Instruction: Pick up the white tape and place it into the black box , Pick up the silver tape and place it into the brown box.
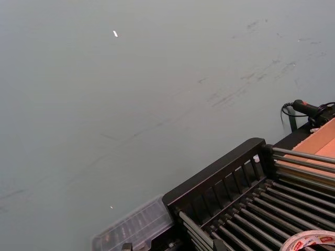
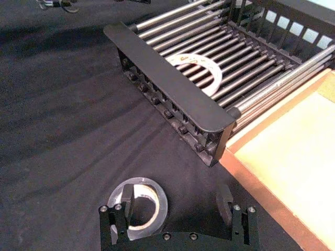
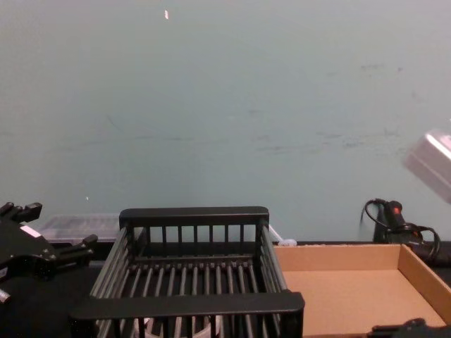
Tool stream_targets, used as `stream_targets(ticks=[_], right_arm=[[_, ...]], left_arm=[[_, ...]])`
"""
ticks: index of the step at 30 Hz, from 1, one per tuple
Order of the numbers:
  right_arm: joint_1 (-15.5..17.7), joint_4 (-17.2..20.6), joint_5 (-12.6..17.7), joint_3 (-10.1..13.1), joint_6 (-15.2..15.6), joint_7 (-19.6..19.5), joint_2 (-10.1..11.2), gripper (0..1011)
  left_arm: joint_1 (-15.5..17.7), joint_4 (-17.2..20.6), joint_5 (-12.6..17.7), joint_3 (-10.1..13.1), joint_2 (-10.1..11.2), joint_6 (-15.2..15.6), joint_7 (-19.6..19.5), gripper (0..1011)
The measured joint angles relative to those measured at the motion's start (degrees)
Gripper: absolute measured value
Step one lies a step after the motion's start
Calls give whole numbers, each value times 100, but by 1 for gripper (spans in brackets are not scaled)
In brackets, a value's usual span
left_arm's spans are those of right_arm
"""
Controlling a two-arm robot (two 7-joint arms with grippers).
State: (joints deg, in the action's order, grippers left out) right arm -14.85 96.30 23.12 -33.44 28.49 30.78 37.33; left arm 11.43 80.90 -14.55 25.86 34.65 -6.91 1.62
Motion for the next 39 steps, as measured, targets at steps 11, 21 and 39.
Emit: stream_targets(ticks=[11,21,39], right_arm=[[-76,-186,-96,-137,17,-14,-95,1002],[-116,-337,-165,-191,1,-17,-186,1002],[-128,-491,-278,-240,9,-5,-281,1002]], left_arm=[[0,0,0,0,0,0,0,1001],[0,0,0,0,0,0,0,1001],[0,0,0,0,0,0,0,1001]])
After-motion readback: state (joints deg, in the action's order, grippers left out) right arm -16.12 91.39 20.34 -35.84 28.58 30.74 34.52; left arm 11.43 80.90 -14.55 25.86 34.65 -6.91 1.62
